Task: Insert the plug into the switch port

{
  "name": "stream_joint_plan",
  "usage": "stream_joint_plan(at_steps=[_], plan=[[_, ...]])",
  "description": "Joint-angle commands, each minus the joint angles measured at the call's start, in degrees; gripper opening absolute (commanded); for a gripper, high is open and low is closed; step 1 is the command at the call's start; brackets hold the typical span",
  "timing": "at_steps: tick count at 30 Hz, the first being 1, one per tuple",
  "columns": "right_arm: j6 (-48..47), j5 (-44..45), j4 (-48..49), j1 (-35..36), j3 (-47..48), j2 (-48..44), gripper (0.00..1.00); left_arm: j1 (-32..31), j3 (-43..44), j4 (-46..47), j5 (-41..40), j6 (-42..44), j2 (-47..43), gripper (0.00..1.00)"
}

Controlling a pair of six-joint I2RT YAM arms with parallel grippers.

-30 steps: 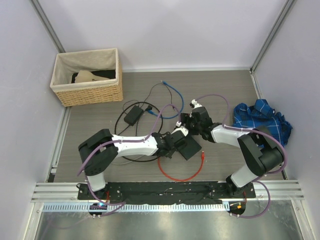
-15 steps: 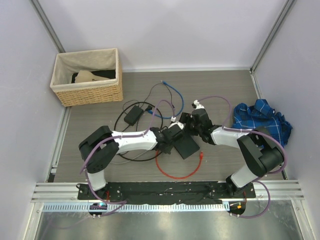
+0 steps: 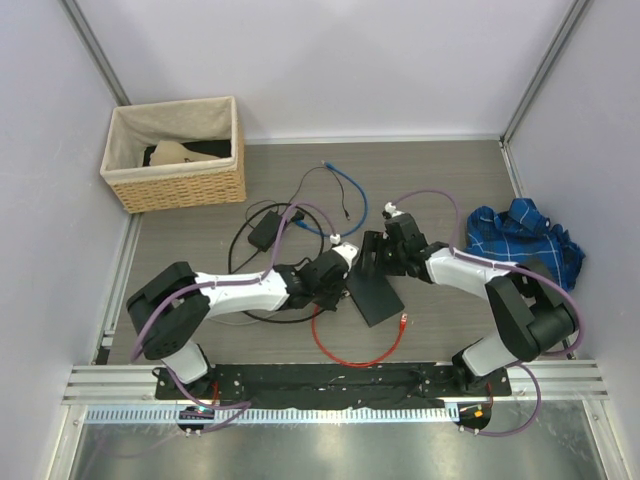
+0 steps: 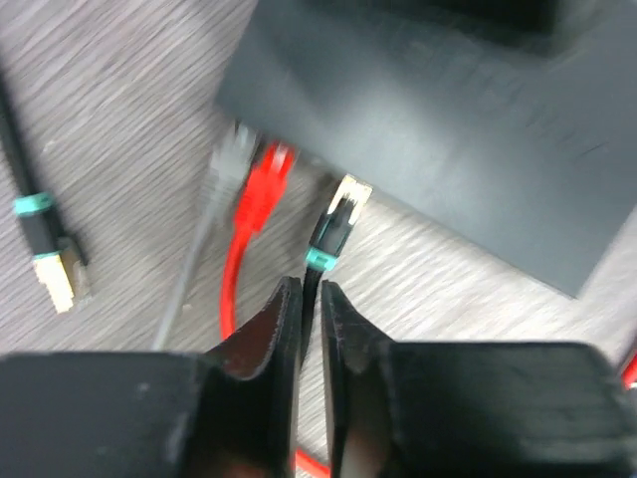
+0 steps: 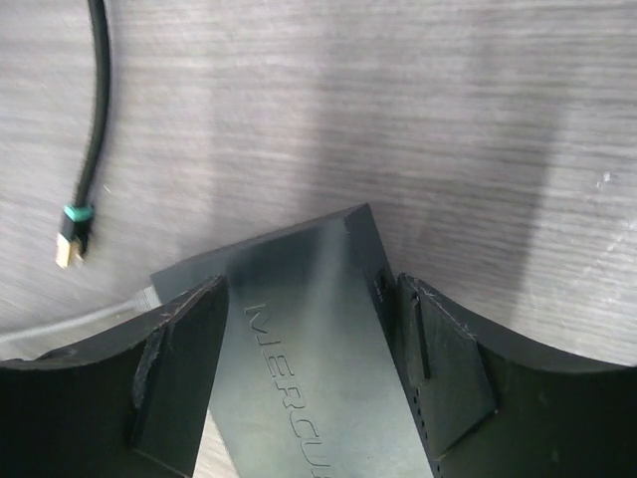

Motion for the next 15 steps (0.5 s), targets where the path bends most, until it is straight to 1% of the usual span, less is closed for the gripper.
stream_joint_plan(at_steps=[1,2,3,4,5,6,8,9,11,12,14,15], plan=[[-5.71,-1.19,-11.05,0.01,3.66,1.96,0.77,-0.71,0.55,8.42,1.51,0.14,-2.50,0.25],[-5.89,-0.75,-11.75,-0.08,4.37,2.14,0.77,-0.63,0.55,7.63,0.90,0.14,-3.02,0.27],[-6.41,-0.05,-12.45,-0.69,5.16,2.22,0.77,-0.63,0.46,7.28,-1.46,0.14,-3.64,0.33],[-6.59,0.48,-13.51,-0.87,6.47,2.14,0.78,-0.54,0.29,7.10,-2.61,0.31,-4.51,0.37],[-6.94,0.83,-13.86,-1.31,7.09,2.05,0.78,-0.54,0.11,6.31,-4.01,0.49,-6.79,0.40],[-7.38,1.18,-14.13,-2.09,7.80,1.88,0.78,-0.10,0.11,5.52,-5.16,0.75,-7.77,0.46],[-8.35,2.32,-15.18,-2.98,10.17,1.26,0.78,0.77,0.37,2.55,-7.89,0.84,-12.05,0.52],[-8.96,2.85,-15.36,-3.15,11.05,1.08,0.78,1.82,0.37,1.57,-8.77,0.84,-14.00,0.63],[-12.03,3.56,-15.71,-3.42,14.21,1.17,0.78,3.32,0.37,-1.76,-11.40,0.93,-17.86,0.71],[-13.78,3.21,-15.71,-3.42,15.35,1.52,0.77,5.59,0.55,-3.17,-12.19,0.93,-22.49,0.79],[-18.62,2.07,-15.10,-3.42,18.78,3.09,0.75,8.15,1.16,-7.73,-15.08,0.75,-26.91,0.89],[-20.20,1.37,-14.58,-3.42,19.66,3.89,0.75,11.12,1.25,-9.15,-15.80,0.75,-30.68,0.99]])
